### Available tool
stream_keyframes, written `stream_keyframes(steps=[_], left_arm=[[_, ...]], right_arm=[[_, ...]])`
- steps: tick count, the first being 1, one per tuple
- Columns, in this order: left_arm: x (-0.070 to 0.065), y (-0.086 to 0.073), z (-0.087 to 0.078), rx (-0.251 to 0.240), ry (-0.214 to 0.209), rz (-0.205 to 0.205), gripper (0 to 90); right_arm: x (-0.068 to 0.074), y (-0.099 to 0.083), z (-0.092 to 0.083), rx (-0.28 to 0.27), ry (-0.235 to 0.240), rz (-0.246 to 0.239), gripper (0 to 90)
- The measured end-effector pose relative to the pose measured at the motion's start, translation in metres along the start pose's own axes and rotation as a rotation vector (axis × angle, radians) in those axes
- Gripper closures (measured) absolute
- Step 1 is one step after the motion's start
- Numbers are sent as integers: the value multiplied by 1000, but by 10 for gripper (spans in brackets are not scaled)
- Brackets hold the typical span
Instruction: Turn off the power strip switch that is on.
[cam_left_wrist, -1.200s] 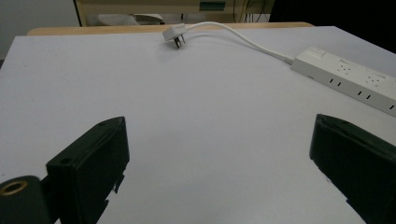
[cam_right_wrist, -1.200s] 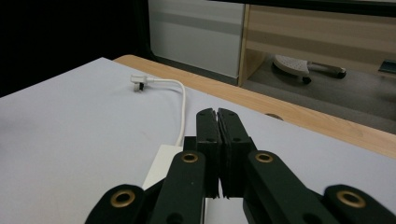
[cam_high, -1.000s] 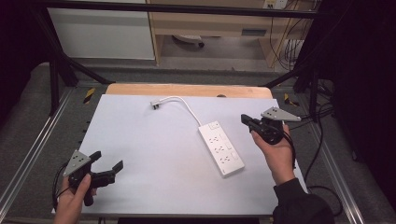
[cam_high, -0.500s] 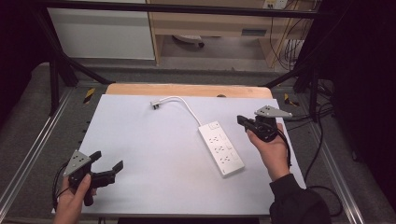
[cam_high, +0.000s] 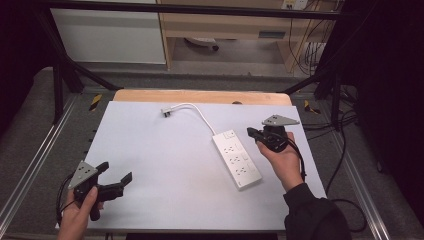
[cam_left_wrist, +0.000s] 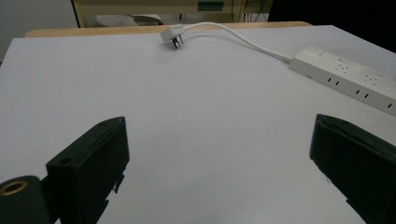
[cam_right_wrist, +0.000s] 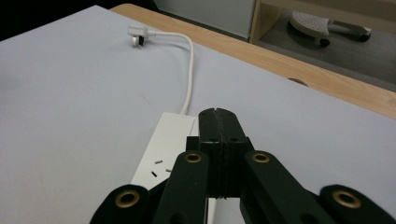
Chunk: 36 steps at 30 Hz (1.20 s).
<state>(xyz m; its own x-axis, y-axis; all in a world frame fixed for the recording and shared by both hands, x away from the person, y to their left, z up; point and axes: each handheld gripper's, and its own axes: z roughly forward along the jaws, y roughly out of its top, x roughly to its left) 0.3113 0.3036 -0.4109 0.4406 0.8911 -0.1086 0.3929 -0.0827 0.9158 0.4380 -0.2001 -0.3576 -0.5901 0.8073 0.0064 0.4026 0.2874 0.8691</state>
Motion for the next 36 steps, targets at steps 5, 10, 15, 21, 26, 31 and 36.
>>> stream_keyframes(steps=[5,10,15,21,26,31,36], left_arm=[[0,0,0,-1,-3,1,46],[0,0,0,0,-3,2,47],[0,0,0,1,-4,3,47],[0,0,0,2,-3,4,47],[0,0,0,2,-3,5,46],[0,0,0,2,-1,3,46],[0,0,0,3,-3,6,47]], right_arm=[[1,-6,8,32,2,-1,900],[1,-15,13,57,5,8,900],[-3,-23,16,69,-6,18,900],[-3,-28,17,73,-3,30,900],[-4,-34,19,79,0,38,900],[-3,-39,20,83,5,43,900],[-4,-45,22,90,4,52,900]])
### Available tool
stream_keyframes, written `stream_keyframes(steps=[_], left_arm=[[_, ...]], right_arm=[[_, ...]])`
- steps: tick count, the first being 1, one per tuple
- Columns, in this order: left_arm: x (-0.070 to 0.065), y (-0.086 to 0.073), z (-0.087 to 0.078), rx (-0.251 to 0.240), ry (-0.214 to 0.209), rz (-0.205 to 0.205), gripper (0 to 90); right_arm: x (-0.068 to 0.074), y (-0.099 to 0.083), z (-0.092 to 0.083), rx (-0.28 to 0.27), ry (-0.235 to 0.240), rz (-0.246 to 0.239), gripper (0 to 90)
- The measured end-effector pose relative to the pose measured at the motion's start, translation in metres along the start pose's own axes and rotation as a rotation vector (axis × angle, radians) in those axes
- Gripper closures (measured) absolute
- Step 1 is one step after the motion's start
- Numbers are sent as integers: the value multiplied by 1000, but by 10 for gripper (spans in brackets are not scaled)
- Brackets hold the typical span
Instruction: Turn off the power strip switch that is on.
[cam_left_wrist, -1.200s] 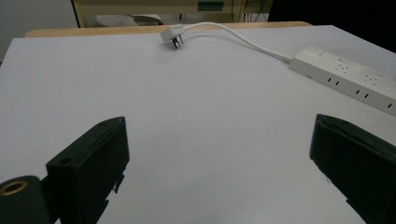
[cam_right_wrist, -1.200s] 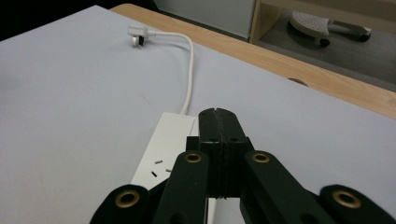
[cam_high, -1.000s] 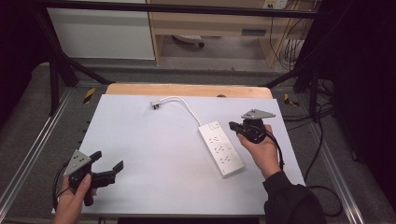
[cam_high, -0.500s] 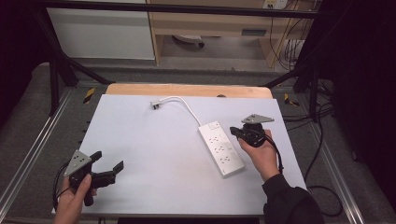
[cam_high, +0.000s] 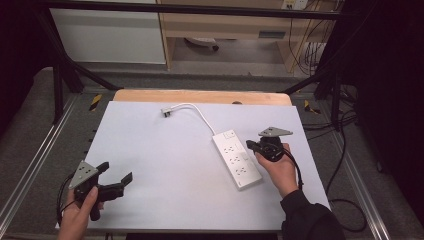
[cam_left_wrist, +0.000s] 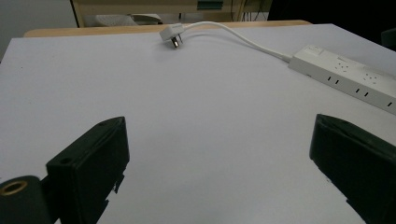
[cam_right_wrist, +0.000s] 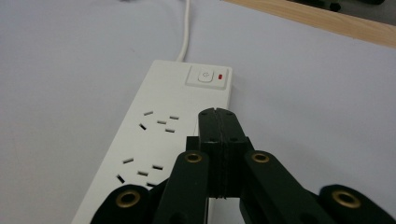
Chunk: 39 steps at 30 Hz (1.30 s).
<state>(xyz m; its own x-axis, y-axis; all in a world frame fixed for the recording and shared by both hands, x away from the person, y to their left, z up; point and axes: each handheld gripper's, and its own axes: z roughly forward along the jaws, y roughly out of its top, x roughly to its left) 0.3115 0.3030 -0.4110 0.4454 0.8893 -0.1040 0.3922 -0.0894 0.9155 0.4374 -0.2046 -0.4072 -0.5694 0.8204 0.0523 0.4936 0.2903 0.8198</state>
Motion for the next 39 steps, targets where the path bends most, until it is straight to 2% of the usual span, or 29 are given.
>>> stream_keyframes(steps=[18,39], left_arm=[[0,0,0,2,-1,1,46],[0,0,0,4,0,1,46]], right_arm=[[4,-17,7,32,14,10,900],[9,-28,7,34,15,8,900]])
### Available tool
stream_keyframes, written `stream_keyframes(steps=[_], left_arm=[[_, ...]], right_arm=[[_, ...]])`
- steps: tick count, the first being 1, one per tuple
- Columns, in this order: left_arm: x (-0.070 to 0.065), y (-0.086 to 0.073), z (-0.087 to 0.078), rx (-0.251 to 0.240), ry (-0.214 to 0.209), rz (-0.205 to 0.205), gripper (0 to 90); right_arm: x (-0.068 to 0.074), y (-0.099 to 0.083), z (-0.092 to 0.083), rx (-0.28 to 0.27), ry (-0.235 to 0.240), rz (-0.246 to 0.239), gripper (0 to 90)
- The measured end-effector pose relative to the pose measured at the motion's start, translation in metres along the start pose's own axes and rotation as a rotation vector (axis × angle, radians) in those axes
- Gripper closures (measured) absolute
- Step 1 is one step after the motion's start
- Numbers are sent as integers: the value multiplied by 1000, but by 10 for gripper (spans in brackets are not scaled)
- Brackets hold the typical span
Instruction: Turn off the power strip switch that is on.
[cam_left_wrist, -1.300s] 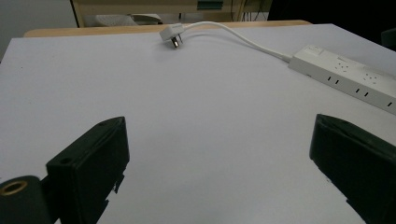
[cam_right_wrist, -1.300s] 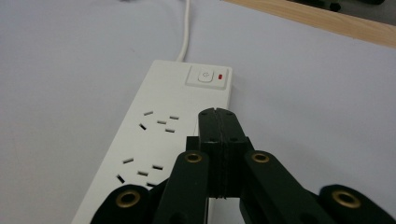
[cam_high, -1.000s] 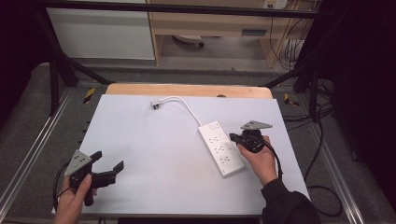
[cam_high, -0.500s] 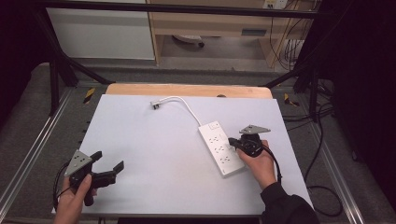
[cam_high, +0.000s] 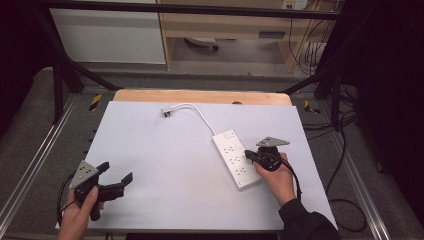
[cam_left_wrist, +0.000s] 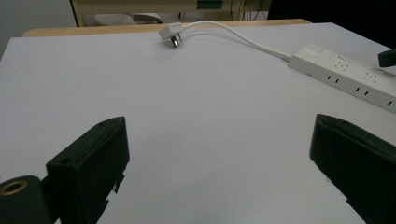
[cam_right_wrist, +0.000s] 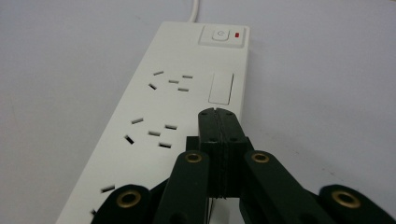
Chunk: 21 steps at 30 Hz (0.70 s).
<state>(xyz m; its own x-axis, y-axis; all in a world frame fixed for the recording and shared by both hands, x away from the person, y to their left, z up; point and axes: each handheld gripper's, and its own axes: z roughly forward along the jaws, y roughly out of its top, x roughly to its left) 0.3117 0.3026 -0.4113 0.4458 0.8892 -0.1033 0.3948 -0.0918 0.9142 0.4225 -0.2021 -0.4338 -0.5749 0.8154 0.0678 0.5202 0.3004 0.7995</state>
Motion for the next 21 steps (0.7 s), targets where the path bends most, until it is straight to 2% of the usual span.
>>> stream_keyframes(steps=[21], left_arm=[[0,0,0,-1,1,1,47]], right_arm=[[1,-6,1,-12,1,0,900]])
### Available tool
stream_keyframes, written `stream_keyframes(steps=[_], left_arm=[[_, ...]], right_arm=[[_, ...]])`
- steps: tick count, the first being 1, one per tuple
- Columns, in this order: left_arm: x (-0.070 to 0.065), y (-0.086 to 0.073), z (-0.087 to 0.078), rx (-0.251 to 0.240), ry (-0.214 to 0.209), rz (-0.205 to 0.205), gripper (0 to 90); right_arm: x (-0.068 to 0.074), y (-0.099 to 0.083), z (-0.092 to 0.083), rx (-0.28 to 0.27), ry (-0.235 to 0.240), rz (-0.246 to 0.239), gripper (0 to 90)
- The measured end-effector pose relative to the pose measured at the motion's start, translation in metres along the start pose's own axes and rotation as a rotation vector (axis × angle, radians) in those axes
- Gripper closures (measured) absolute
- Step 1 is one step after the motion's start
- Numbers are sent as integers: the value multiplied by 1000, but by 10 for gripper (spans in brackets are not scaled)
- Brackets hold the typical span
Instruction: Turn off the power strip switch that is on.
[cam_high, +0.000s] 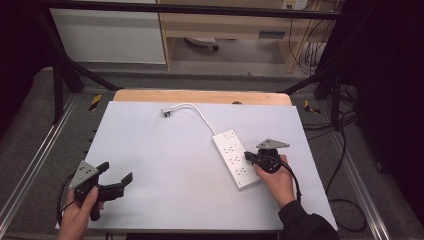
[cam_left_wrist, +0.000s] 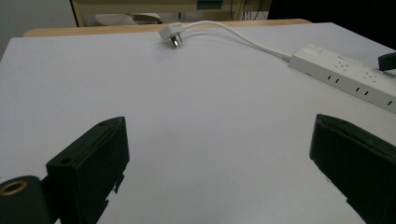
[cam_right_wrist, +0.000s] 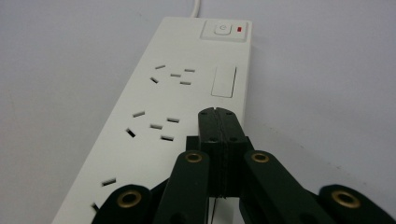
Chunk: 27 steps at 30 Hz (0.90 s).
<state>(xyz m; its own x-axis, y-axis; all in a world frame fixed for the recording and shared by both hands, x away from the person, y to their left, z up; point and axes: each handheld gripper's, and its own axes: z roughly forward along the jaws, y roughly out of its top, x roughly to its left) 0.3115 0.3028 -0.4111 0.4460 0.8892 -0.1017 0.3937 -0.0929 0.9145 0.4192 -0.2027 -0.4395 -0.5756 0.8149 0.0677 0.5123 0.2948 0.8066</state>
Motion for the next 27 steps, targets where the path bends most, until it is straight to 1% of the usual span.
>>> stream_keyframes(steps=[6,10,14,27], left_arm=[[0,0,0,1,-1,1,47],[0,0,0,2,-1,1,46],[0,0,0,2,-1,1,47],[0,0,0,3,-1,3,47]], right_arm=[[1,-2,0,-11,1,8,900],[1,-2,0,-10,-3,-3,900],[2,-2,0,-11,-5,5,900],[2,-3,0,-16,-6,3,900]])
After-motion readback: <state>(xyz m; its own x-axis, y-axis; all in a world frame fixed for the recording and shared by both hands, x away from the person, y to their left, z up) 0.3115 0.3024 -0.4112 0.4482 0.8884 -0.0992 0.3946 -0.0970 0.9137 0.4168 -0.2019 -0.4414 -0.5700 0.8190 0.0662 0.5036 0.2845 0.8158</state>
